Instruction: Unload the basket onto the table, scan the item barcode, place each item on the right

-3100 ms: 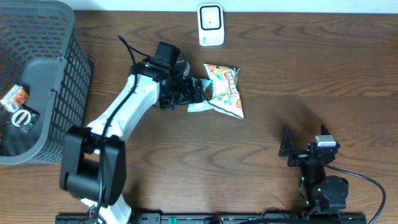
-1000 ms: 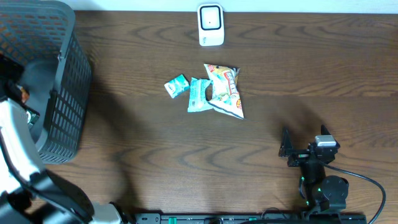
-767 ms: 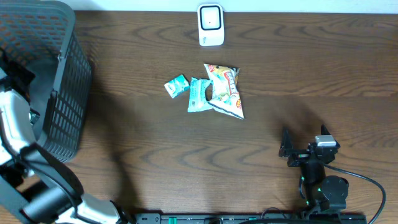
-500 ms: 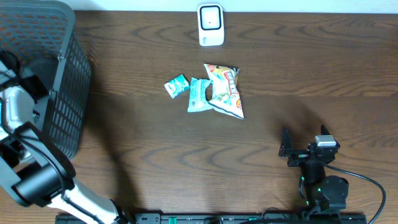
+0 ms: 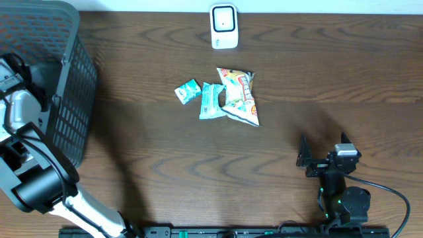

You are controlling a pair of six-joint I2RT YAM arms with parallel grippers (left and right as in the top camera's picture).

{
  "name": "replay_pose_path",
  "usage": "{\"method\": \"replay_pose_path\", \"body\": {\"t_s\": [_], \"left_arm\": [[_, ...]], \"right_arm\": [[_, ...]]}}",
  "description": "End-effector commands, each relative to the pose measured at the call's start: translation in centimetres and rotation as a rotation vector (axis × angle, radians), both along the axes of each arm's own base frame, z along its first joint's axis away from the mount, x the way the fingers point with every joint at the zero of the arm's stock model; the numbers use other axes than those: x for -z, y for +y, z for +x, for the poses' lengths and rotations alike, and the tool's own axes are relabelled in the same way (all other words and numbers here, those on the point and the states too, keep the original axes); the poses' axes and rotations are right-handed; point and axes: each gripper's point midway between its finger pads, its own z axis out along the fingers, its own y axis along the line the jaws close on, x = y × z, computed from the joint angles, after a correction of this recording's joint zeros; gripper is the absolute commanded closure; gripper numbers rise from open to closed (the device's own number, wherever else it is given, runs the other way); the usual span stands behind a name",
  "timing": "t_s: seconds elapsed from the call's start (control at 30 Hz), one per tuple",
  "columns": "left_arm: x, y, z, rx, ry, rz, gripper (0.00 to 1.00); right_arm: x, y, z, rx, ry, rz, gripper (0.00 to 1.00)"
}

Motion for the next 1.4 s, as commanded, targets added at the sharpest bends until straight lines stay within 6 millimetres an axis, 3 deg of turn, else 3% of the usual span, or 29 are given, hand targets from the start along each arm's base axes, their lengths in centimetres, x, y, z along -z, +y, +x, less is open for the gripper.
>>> {"method": "replay_pose_path", "body": {"t_s": [0.0, 0.2, 0.43, 0.73, 0.97, 1.17, 1.37], "left_arm": [[-0.8, -0.6, 1.5, 0.095, 0.016, 0.023, 0.09], [-0.4, -1.6, 2.5, 0.161, 0.041, 0.022, 0.10], [2.1, -1.2, 2.1, 0.224, 0.153, 0.029, 0.15], [1.1, 0.2, 2.9, 0.204, 0.088, 0.078, 0.20], [1.1, 1.6, 1.6, 0.169, 0.090, 0.076, 0.23], [1.3, 2.2, 1.1, 0.161, 0.086, 0.065, 0.47], [2.9, 1.9, 1.1, 0.173, 0.101, 0.033, 0.48]], "right_arm": [[0.1, -0.2, 0.0, 0.010, 0.004, 0.009, 0.01], [0.1, -0.2, 0.0, 0.010, 0.004, 0.009, 0.01], [0.1, -0.2, 0.0, 0.010, 0.004, 0.009, 0.01], [0.1, -0.2, 0.0, 0.010, 0.004, 0.009, 0.01], [0.1, -0.2, 0.0, 0.010, 0.004, 0.009, 0.01], [0.1, -0.2, 0.0, 0.010, 0.004, 0.009, 0.01], [0.1, -0.2, 0.0, 0.010, 0.004, 0.009, 0.01]]}}
